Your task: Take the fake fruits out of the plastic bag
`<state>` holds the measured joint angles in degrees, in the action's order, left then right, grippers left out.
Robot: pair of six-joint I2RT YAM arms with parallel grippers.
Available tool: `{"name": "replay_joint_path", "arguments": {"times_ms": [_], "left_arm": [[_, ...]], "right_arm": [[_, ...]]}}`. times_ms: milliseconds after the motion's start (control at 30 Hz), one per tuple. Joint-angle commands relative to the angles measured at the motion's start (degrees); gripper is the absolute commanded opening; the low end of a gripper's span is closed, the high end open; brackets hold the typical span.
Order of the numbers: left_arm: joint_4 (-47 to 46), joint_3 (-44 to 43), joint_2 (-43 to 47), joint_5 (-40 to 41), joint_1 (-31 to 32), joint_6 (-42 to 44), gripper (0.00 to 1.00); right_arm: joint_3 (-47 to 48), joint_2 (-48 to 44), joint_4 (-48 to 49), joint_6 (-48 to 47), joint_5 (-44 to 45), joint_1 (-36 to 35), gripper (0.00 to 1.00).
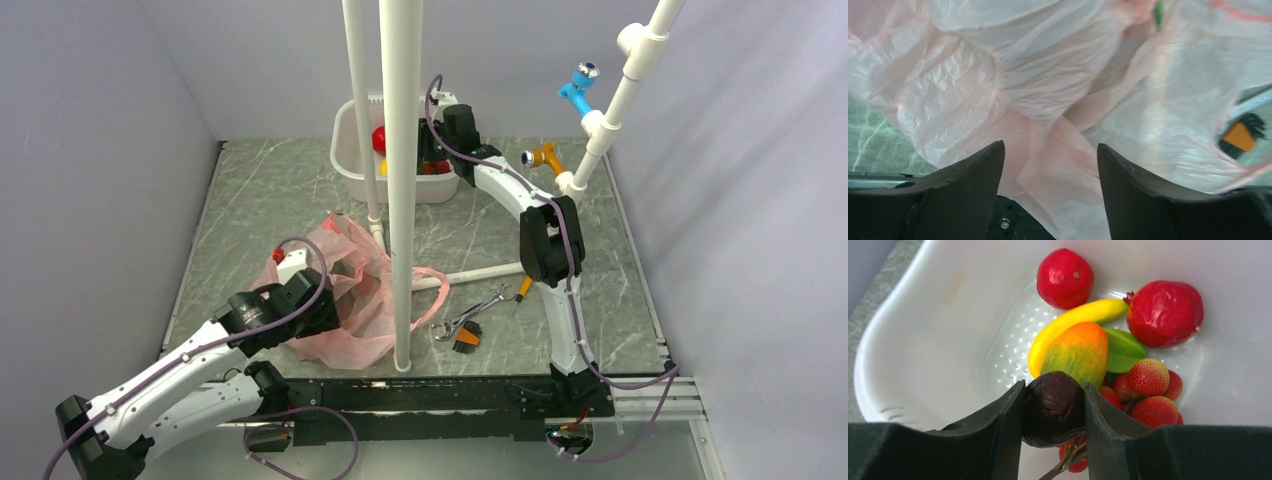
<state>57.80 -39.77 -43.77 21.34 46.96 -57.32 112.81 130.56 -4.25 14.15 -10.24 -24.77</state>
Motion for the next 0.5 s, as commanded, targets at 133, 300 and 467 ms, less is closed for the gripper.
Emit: {"name": "replay_joint_path", "arguments": {"times_ms": [133,300,467], "left_arm": [[-0.35,-13.39,-3.71,2.47,0.15,15.67,0.89],[4.69,-20.36,-14.54,10.7,-0.23,22.27,0.99],[4.18,-22.74,-23.38,9.98,-6.79,27.06,0.99]], "right_arm": [[4.97,2.08,-4.75,-2.64,1.35,0.25,0.48],[5.33,0.78,-7.68,-2.72,1.83,0.28,0.69],[2.6,-3.93,-10.19,-3.02,3.63,0.3,0.82]]}}
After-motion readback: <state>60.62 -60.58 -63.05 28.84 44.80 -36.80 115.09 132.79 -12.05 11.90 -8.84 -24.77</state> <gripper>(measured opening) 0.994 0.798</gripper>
